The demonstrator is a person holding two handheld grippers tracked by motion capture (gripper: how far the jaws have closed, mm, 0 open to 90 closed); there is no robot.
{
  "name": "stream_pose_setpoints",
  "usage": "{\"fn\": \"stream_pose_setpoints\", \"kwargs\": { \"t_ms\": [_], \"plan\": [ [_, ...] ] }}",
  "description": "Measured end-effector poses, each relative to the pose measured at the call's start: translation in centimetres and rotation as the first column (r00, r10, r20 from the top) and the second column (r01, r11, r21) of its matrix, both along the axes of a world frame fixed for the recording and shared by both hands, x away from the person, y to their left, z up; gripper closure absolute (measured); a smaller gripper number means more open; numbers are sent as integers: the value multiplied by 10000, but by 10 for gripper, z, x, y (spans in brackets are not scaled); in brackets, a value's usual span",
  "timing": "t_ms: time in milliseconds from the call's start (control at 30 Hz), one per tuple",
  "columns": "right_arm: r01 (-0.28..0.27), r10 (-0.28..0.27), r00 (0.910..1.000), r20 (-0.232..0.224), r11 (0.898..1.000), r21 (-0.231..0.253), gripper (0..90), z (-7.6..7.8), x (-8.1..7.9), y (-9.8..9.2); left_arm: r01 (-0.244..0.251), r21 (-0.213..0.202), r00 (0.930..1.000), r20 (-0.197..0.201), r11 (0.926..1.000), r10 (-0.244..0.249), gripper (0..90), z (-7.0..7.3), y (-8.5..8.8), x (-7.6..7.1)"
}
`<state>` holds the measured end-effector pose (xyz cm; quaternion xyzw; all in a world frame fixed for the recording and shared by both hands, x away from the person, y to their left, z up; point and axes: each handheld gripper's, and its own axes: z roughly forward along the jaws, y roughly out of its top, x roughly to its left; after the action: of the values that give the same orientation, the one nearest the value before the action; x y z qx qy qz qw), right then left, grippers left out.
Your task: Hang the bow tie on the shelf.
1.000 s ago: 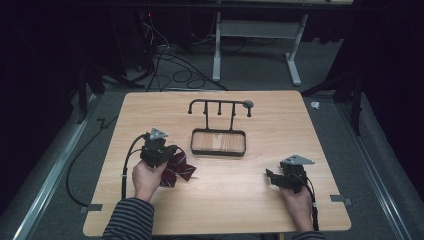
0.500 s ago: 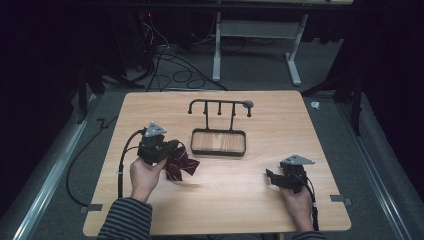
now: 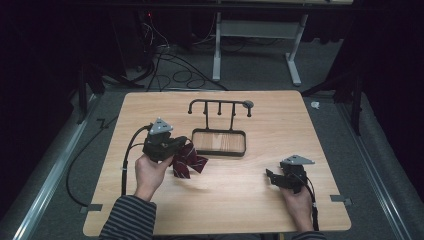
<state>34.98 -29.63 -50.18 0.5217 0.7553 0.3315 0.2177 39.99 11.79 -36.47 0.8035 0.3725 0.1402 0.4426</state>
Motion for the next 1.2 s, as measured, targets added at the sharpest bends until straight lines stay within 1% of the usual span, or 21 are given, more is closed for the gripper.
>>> {"fn": "stream_pose_setpoints", "kwargs": {
  "t_ms": [333,633,767,967,1200],
  "plan": [
    [-3,3,10000,16,10000,15,346,0,0,0,292,87,9995,98,9995,-293,893,7,-11,3],
    [-2,1,10000,6,10000,37,347,0,0,0,534,66,9985,121,9986,-534,892,12,-18,7],
    [-3,3,10000,6,10000,33,347,0,0,0,642,-57,9979,117,9979,-641,893,14,-21,9],
    [-4,4,10000,7,10000,42,346,0,0,0,767,25,9970,125,9971,-767,893,15,-27,12],
    [-7,7,10000,5,10000,46,346,0,0,0,940,-38,9955,149,9956,-939,893,20,-35,14]
  ]
}}
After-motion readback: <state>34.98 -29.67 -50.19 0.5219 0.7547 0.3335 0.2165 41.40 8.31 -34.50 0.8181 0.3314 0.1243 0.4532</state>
